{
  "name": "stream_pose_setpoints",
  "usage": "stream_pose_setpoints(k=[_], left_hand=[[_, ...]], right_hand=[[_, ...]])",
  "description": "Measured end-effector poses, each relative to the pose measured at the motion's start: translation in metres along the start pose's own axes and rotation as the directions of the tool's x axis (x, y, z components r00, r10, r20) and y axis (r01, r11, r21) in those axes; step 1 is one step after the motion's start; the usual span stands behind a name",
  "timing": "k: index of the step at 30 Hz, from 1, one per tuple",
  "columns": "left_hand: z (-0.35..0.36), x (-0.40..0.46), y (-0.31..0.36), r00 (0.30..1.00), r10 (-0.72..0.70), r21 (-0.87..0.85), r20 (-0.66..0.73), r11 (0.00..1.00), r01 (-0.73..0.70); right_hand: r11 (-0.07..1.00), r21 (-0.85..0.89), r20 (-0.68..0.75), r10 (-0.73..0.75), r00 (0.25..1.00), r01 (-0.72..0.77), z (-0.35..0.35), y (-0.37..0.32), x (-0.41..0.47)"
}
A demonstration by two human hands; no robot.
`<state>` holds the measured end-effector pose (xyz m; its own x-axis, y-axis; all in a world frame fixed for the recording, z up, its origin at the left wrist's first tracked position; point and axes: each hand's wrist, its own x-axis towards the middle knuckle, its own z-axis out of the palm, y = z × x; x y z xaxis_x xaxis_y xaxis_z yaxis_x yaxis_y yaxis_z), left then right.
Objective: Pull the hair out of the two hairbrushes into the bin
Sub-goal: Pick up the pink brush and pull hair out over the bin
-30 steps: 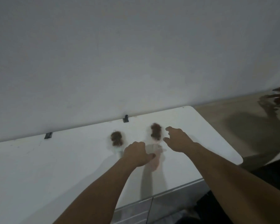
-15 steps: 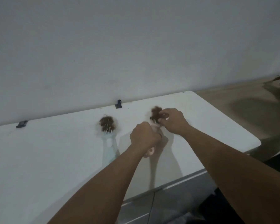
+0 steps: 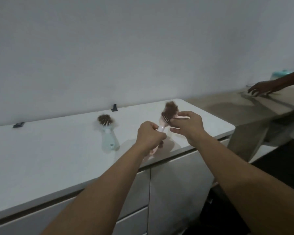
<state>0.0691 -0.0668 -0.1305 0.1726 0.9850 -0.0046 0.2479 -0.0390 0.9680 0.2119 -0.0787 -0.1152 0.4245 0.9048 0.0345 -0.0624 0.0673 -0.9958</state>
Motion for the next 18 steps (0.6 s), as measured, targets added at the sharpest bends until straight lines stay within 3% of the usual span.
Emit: stream_pose_setpoints(k=[4, 8, 13, 18], left_hand=[[0.005, -0.046, 0.006, 0.993, 0.099, -0.031, 0.066, 0.995, -0.097], [0.014, -0.091, -0.002, 0.974, 0.142, -0.068, 0.178, 0.989, -0.132], [0.035, -0.137, -0.036, 0.936, 0.059, -0.05, 0.346, 0.998, -0.045], [0.061, -0.175, -0.078, 0.935, -0.024, -0.041, 0.353, 0.998, 0.04]], right_hand=[[0.985, 0.166, -0.015, 0.051, 0.999, -0.048, -0.023, -0.016, -0.051], [0.989, 0.144, -0.088, 0.047, 0.995, -0.034, -0.045, -0.002, -0.097], [0.999, 0.045, -0.13, 0.035, 0.991, -0.029, -0.078, 0.034, -0.149], [0.999, -0.033, -0.195, 0.026, 0.98, -0.033, -0.099, 0.084, -0.185]])
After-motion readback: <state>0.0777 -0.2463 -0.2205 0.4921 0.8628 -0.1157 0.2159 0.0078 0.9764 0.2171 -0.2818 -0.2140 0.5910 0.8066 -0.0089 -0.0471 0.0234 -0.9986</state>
